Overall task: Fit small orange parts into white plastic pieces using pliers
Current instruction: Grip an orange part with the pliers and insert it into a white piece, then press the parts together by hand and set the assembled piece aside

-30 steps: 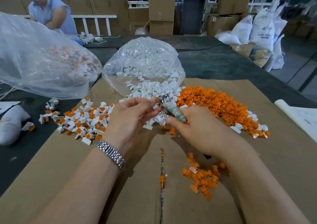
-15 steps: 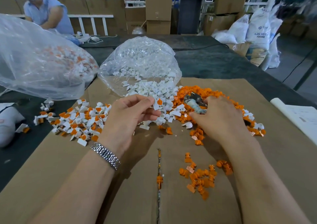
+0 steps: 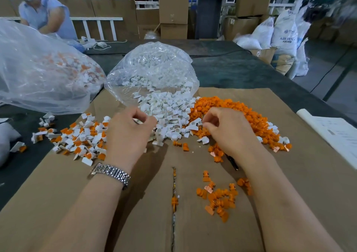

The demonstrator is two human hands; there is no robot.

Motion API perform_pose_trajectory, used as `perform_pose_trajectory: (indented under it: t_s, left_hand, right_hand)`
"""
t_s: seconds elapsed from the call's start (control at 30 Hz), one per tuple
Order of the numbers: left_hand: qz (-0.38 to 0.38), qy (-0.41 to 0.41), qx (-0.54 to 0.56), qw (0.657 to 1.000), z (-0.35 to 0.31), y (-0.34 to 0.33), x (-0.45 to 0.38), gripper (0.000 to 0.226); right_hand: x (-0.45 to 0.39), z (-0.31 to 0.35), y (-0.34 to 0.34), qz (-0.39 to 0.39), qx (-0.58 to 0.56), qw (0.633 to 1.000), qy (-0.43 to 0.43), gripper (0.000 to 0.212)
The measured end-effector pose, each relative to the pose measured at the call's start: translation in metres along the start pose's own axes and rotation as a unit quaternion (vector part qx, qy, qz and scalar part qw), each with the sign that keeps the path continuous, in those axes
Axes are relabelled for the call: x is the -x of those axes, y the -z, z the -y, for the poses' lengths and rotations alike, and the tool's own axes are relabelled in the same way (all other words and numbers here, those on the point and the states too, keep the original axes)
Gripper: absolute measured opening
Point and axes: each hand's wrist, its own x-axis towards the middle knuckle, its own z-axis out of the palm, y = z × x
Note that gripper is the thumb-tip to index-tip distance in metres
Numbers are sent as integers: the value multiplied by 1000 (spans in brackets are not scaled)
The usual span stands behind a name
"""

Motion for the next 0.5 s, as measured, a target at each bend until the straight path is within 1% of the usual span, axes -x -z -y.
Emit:
perform_pose_trajectory:
  t_s: [0.07,0.13,0.17,0.23,0.27,0.3,0.37,0.43,0.5]
  left_hand:
    - [-54,-19,-124,991,6,7,-3,19]
    - [-77,-7,-197,977,14,13,-8,18]
    - [-81,-1,-219,972,17,14,-10,16]
    - [-79,-10,-235,969,19,15,-11,17]
    - [-69,-31,-225,971,18,13,-10,19]
    - [-47,-62,-205,976,17,11,-9,17]
    - [24,-115,-178,977,13,8,-6,10]
    - [93,-135,-200,966,14,6,-4,7]
    - [125,-136,-241,953,17,5,-2,9]
  right_hand:
    - [2,0,-1,31,-21,999,24,6]
    - [3,4,-4,77,-36,995,58,4]
    - [4,6,-6,100,-33,992,73,9]
    - [6,10,-10,139,-10,985,99,26]
    - [6,11,-11,149,8,983,110,32]
    - [6,13,-12,155,31,980,119,34]
    - [6,14,-14,153,73,977,129,29]
    - [5,13,-15,143,86,977,136,23]
    - [5,12,-14,126,88,979,136,21]
